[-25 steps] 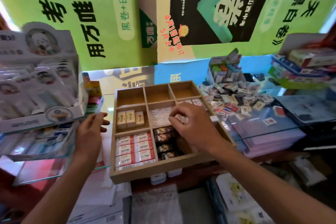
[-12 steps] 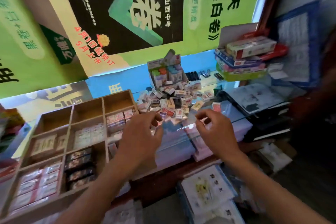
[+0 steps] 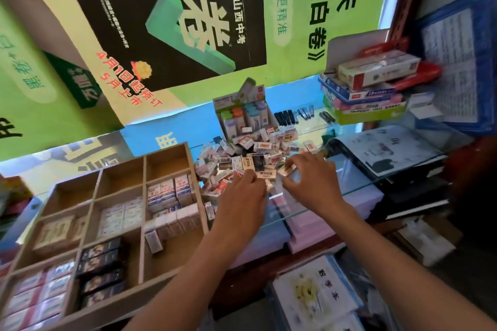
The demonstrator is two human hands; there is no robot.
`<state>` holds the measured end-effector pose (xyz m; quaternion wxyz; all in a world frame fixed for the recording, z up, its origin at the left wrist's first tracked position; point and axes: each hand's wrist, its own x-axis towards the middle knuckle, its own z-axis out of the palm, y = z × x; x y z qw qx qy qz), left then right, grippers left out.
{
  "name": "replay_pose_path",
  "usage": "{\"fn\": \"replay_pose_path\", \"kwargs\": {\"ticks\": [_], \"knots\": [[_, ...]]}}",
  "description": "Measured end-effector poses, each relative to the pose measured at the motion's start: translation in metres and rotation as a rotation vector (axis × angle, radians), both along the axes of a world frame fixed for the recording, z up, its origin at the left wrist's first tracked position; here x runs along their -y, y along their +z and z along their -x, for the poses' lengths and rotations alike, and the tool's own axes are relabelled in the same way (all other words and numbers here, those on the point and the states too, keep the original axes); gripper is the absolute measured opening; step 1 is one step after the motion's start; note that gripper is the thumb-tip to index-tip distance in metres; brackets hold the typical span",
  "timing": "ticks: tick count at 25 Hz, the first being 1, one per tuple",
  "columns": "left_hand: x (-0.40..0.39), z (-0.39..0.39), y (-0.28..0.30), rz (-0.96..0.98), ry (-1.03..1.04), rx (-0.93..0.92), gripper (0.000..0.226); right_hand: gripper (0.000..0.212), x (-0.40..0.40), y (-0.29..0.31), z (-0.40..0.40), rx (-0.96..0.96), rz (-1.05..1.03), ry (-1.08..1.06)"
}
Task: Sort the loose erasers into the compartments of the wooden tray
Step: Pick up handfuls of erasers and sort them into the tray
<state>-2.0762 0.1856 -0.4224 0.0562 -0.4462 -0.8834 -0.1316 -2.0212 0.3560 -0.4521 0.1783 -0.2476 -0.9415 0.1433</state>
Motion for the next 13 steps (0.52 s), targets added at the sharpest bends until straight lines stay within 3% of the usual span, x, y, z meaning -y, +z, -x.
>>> {"fn": "replay_pose_path", "kwargs": {"ticks": [3, 7, 10, 13], "knots": [[0.008, -0.006, 0.007, -0.007, 0.031, 0.029, 0.012, 0.030, 0.003, -0.010, -0.003, -0.176, 0.022, -0.007], [0.018, -0.007, 0.014, 0.176, 0.140, -0.120, 0.041, 0.041, 0.004, -0.012, -0.004, -0.311, 0.128, 0.045], [0.003, -0.005, 0.014, 0.184, 0.023, -0.155, 0.044, 0.038, 0.002, -0.011, -0.007, -0.493, 0.296, 0.003], [-0.021, 0.005, 0.016, 0.260, -0.071, -0.082, 0.060, 0.035, -0.002, -0.009, -0.009, -0.591, 0.383, -0.040]]}}
